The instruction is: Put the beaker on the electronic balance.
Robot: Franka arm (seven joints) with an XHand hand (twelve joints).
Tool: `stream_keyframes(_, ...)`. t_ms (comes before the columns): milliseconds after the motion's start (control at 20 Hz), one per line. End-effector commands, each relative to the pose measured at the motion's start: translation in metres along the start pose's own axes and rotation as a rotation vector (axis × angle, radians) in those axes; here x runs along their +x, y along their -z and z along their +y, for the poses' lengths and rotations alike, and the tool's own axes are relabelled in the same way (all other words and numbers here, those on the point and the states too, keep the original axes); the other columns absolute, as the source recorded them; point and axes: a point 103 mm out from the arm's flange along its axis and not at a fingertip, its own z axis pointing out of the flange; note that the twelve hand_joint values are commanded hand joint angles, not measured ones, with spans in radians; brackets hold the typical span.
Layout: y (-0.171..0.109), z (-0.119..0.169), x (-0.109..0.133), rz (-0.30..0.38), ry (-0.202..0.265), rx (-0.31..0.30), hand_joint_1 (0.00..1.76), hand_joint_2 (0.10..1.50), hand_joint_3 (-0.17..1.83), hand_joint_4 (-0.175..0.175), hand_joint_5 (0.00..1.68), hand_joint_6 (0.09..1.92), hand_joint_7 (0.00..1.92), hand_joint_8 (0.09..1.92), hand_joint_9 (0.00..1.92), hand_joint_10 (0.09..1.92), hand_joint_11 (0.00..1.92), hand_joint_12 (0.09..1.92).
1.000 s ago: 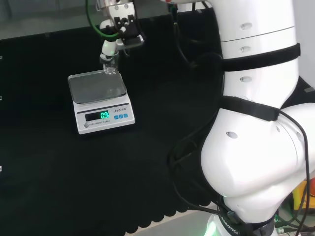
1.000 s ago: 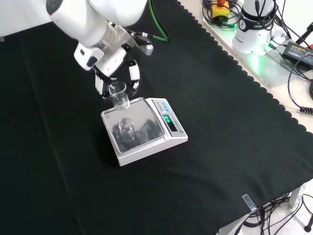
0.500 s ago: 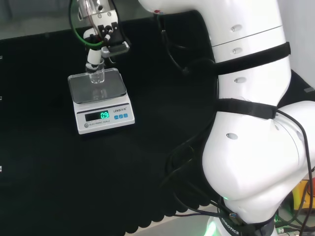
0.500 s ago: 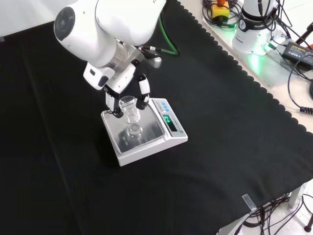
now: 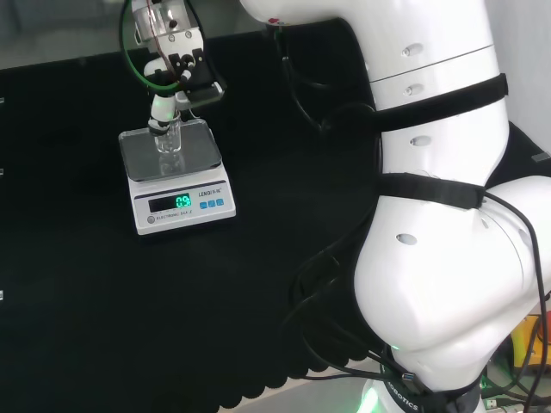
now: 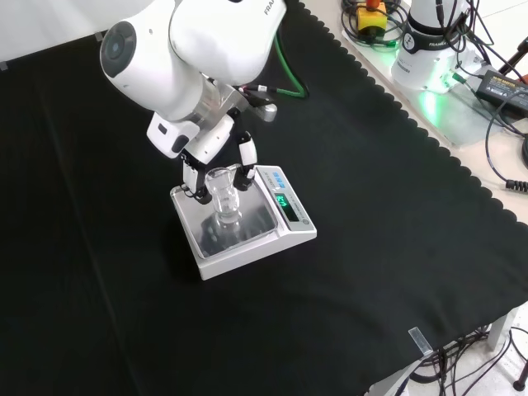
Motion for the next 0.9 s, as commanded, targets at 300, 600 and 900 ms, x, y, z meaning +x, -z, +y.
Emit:
stream_keyframes(300, -0.0100, 0.0058, -0.0011, -0.005, -0.019, -0.014, 1.04, 0.71, 0.70, -0.175, 0.74, 0.79, 0.92, 0.77, 1.27, 0.20, 1.30, 0.77)
stream_keyframes(600, -0.0091, 0.0044, -0.0013, -0.007, -0.016, -0.016, 0.98, 0.68, 0.71, -0.156, 0.65, 0.82, 0.88, 0.80, 1.23, 0.20, 1.24, 0.83)
stream_keyframes(900, -0.0066, 0.0015, 0.0012, -0.016, -0.010, -0.011, 0.90, 0.66, 0.69, -0.127, 0.56, 0.84, 0.81, 0.82, 1.11, 0.29, 1.11, 0.96)
